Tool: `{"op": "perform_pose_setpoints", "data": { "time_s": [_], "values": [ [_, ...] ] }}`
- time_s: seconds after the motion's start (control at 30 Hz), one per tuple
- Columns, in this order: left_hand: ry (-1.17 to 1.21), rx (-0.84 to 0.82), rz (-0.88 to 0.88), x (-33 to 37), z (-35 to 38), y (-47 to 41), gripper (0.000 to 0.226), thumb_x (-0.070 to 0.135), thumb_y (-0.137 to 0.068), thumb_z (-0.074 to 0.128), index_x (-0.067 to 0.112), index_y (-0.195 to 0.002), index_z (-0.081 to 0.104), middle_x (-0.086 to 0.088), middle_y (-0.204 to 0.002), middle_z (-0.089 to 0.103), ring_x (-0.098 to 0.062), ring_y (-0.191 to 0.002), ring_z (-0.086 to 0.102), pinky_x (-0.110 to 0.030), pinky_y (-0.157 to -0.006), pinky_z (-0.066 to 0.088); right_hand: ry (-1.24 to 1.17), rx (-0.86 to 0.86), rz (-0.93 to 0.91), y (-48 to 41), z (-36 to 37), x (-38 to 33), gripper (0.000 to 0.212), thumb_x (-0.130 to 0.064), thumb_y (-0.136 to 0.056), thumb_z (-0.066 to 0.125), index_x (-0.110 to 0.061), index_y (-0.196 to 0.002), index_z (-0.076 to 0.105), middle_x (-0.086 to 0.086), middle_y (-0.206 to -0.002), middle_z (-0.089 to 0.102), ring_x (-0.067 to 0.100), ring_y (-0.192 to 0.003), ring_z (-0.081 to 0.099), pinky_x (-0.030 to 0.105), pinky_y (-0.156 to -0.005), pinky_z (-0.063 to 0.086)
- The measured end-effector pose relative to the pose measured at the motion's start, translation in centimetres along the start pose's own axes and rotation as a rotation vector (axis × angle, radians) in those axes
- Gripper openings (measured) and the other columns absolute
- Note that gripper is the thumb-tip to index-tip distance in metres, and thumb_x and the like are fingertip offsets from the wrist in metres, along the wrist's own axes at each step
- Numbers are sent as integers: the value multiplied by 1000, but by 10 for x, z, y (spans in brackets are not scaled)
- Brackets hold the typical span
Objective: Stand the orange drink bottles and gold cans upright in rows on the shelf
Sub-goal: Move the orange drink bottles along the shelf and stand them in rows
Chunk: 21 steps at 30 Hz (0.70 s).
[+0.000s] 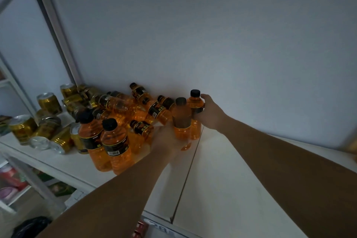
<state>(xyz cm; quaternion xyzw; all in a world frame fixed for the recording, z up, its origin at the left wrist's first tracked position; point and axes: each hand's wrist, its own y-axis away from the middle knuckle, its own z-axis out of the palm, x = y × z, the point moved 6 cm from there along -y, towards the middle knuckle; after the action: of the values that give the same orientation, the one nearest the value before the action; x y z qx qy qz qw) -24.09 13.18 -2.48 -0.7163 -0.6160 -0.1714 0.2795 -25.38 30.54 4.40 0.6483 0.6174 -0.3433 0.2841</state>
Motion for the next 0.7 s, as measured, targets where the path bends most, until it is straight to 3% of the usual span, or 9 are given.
{"op": "perform_pose_setpoints", "data": {
  "time_s": [0.07, 0.13, 0.2, 0.3, 0.37, 0.5, 0.57, 0.7],
  "values": [
    [-37, -6, 16, 0, -2, -2, 70, 67, -66, 78, 32, -123, 57, -1, -119, 66, -31, -123, 56, -48, -104, 40, 13, 12, -64, -3, 3, -8, 38, 4, -83, 66, 2, -119, 58, 13, -93, 66, 24, -83, 65, 30, -68, 49],
    [-71, -1, 50, 3, -4, -3, 62, 67, -67, 76, 31, -115, 61, 2, -110, 69, -29, -115, 61, -47, -102, 39, 20, 7, -66, -7, 5, -8, 19, 3, -81, 66, 4, -100, 63, 17, -85, 68, 29, -78, 67, 38, -70, 52],
    [-88, -8, 67, 4, -5, -4, 57, 68, -67, 75, 31, -109, 63, 5, -103, 69, -26, -112, 62, -43, -98, 39, 60, 8, -25, -8, 4, -5, 23, -6, -82, 70, 0, -102, 63, 16, -89, 69, 28, -82, 68, 38, -74, 54],
    [-86, -26, 96, 7, -5, -4, 50, 67, -69, 74, 33, -105, 63, 11, -92, 64, -24, -108, 62, -37, -89, 37, 62, 37, 6, -3, -2, 2, 26, -14, -80, 76, -2, -98, 62, 11, -85, 67, 23, -77, 66, 32, -67, 50],
    [-124, -38, 154, 14, -3, -3, 41, 65, -73, 72, 34, -98, 61, 14, -88, 63, -19, -102, 65, -40, -98, 39, 49, 64, 15, 2, -8, 7, 25, -15, -80, 77, -4, -94, 60, 8, -78, 62, 18, -69, 60, 30, -65, 45],
    [-184, -87, 222, 33, 5, 2, 30, 60, -79, 68, 34, -83, 56, 14, -75, 60, -14, -94, 67, -48, -120, 23, 18, 146, 69, 20, -29, 24, 36, -22, -78, 80, -4, -100, 57, 5, -78, 57, 16, -69, 57, 25, -60, 41],
    [-130, -92, 253, 47, 8, 5, 28, 58, -78, 69, 34, -82, 55, 15, -71, 56, -14, -89, 67, -49, -114, 36, -6, 198, 74, 31, -45, 34, 44, -26, -76, 82, -2, -104, 58, 5, -82, 59, 18, -73, 60, 27, -63, 42],
    [-48, -113, 279, 82, 20, 13, 27, 55, -78, 70, 31, -86, 59, 13, -72, 59, -15, -78, 67, -42, -85, 56, 7, 313, 94, 60, -87, 55, 56, -30, -74, 85, -12, -115, 52, 1, -95, 61, 15, -84, 62, 26, -65, 43]
  ]
}}
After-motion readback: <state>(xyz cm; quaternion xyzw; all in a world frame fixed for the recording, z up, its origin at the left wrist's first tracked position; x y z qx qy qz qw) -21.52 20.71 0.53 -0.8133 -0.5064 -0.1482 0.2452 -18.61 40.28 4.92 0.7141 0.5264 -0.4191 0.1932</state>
